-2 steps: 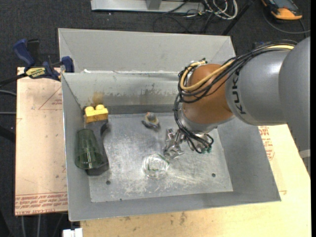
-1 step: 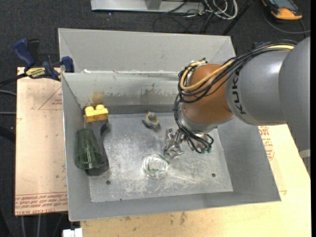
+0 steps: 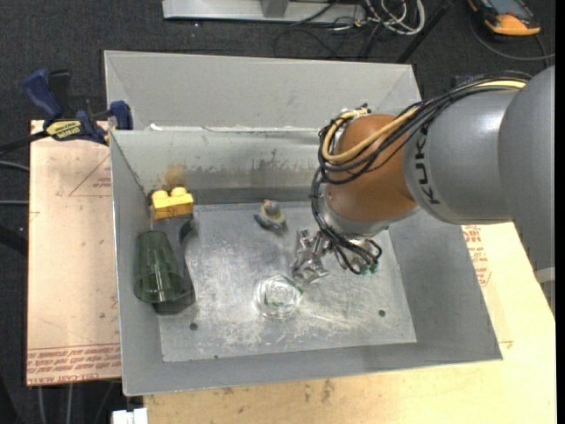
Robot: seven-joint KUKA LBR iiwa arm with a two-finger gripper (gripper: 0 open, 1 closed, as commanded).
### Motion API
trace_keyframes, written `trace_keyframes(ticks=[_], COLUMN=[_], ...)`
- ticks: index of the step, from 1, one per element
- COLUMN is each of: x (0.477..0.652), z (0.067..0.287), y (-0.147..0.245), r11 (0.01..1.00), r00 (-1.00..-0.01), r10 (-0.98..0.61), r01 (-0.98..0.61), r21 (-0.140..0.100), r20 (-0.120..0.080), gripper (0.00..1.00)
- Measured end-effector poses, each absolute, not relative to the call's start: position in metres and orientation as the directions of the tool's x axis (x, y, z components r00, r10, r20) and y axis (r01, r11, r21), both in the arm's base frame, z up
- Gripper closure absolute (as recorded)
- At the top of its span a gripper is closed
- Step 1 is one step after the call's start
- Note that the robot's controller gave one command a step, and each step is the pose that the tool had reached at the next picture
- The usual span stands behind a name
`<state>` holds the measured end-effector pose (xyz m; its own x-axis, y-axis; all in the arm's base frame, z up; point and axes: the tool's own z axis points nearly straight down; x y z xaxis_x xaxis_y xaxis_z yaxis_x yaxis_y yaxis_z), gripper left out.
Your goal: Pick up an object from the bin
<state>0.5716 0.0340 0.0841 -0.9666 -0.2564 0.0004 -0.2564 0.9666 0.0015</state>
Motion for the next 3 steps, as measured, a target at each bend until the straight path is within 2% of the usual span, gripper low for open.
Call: trace_keyframes(ticks=[2, 3], x=[0.572, 0.543], z=[0.084, 0.081], y=[0.034, 0.057], r11=[0.967, 0.958], r00=[-0.967, -0.958], r10=[-0.256, -0.286], r01=[-0.256, -0.286], r21=[0.002, -0.011], r20=[0.0, -0.037], gripper=[1.0, 1.0])
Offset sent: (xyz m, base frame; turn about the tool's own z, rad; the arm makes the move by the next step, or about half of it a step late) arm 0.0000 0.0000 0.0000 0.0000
